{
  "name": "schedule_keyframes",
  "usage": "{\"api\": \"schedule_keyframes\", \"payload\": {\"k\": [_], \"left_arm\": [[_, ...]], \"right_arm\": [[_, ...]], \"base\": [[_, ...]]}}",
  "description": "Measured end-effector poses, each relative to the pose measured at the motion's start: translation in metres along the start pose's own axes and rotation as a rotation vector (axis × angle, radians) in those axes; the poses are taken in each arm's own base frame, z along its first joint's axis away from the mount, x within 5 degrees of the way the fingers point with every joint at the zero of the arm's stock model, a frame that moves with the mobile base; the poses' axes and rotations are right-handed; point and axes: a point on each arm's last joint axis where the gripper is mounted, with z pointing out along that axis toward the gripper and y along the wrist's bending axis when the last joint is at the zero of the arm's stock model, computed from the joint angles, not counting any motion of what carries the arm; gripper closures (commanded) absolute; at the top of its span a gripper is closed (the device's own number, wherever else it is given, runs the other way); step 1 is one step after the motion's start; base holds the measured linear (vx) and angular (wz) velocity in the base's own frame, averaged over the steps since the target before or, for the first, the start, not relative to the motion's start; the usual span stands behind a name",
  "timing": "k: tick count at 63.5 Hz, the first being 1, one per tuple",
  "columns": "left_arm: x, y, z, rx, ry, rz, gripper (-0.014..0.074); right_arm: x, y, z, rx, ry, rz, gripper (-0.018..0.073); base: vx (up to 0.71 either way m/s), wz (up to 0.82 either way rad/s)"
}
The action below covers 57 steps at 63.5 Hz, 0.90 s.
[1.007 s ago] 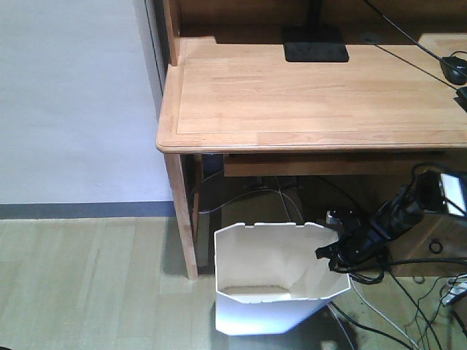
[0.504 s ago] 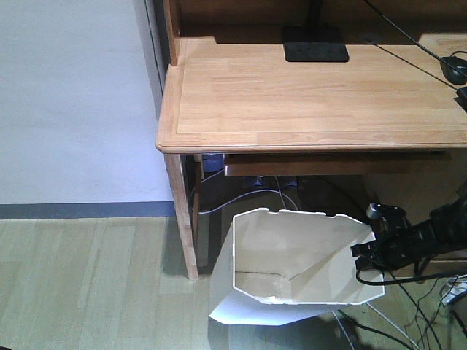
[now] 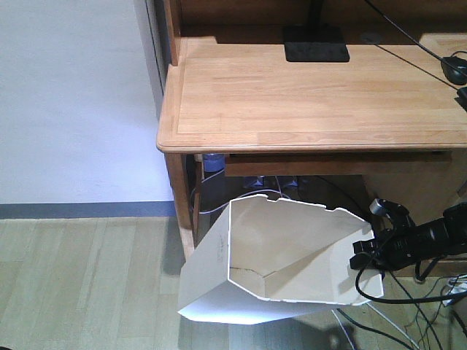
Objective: Move trash bin to bedside with robot
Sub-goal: 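Hold the bin in the right gripper while turning away from the desk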
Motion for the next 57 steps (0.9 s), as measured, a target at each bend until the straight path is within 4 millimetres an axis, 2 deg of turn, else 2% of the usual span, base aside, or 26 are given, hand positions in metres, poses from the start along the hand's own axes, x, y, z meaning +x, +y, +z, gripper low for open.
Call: {"api": "schedule_keyframes", "payload": {"k": [32,57], "left_arm": [[0.0,0.0,0.0,0.0,0.0,0.0,0.0603],[0.0,0.0,0.0,0.0,0.0,0.0,0.0603]], "right_arm": [[0.0002,-0.0025,-0.0002,0.025,0.0,-0.001,0.0564],[0.0001,-0.0025,-0.0002,0.025,-0.001,0.001,0.0564]], "base": [[0.0,0.02],[-0.07,0.2]]}}
